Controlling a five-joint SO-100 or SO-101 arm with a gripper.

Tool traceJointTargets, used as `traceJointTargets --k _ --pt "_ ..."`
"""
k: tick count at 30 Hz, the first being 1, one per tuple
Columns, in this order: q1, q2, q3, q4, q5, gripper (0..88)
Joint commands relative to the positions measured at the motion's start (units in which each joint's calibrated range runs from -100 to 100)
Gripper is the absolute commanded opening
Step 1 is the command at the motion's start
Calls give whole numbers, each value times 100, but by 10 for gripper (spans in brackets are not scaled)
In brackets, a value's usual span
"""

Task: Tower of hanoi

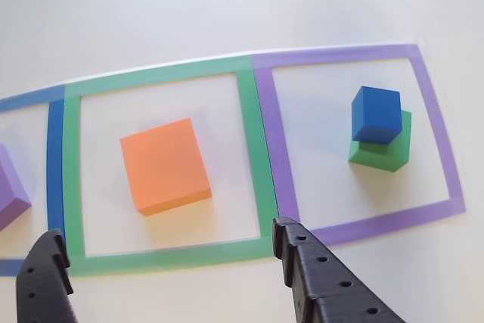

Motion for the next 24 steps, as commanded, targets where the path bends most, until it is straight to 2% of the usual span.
traceJointTargets --k 1,8,15,24 --pt "116 -213 955 -1622 0 403" --pt "71 236 2181 -3807 0 442" --pt "55 1886 2645 -6179 0 443" --pt "78 4002 2281 -8033 0 445"
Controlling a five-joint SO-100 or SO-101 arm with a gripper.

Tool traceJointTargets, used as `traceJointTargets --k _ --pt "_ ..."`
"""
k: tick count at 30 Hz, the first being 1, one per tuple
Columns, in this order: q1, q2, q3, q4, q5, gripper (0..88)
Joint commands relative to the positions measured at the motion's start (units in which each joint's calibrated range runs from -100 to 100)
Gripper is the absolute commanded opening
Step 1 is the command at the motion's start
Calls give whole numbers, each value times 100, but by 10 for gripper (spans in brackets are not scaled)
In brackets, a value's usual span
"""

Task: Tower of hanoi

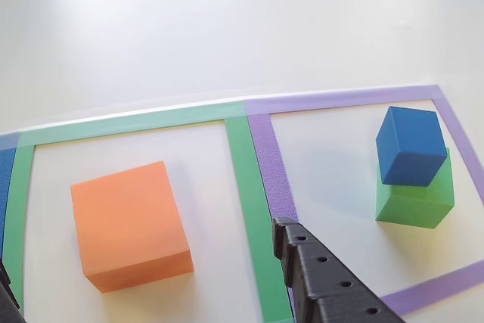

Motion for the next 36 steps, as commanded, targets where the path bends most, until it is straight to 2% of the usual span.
traceJointTargets --k 1,13,36 --pt "-45 682 -272 -882 0 447" --pt "-273 2164 -781 -2080 0 434" --pt "-357 3406 -1217 -2873 0 402"
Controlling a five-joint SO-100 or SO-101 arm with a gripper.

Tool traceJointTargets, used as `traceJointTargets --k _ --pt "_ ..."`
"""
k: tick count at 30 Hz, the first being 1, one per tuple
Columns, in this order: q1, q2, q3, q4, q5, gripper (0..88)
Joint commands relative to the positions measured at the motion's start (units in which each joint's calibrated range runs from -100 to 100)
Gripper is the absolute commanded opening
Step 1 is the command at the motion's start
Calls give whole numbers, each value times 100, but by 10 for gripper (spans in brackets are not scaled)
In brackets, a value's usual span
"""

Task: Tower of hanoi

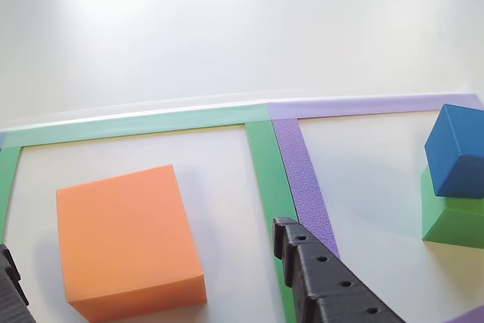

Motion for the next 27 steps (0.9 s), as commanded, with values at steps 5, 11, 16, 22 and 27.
traceJointTargets --k 5,11,16,22,27 --pt "-231 194 -161 -484 0 384" --pt "-261 314 -206 -573 0 363" --pt "-269 346 -206 -581 0 357" --pt "-269 426 -206 -687 0 341" --pt "-261 490 -206 -776 0 320"
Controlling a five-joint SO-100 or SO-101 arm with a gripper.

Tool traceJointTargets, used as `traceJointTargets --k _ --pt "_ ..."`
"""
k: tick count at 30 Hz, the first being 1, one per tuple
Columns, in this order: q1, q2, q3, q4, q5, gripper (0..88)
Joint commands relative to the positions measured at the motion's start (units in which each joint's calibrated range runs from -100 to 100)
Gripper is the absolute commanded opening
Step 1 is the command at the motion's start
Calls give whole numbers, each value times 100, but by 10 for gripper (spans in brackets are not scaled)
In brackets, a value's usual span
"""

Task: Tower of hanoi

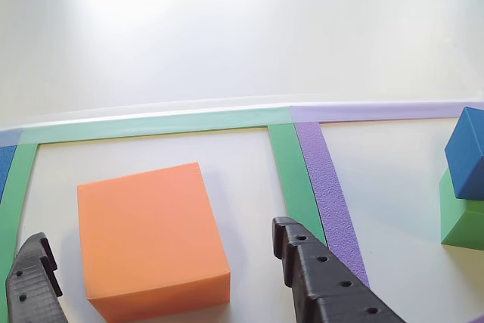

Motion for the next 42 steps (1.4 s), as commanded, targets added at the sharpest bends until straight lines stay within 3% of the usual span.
traceJointTargets --k 1,28,35,42 --pt "-92 10 -120 -218 0 314" --pt "-206 387 -238 -663 0 129" --pt "-236 307 -211 -647 0 121" --pt "-389 -1136 98 503 0 124"
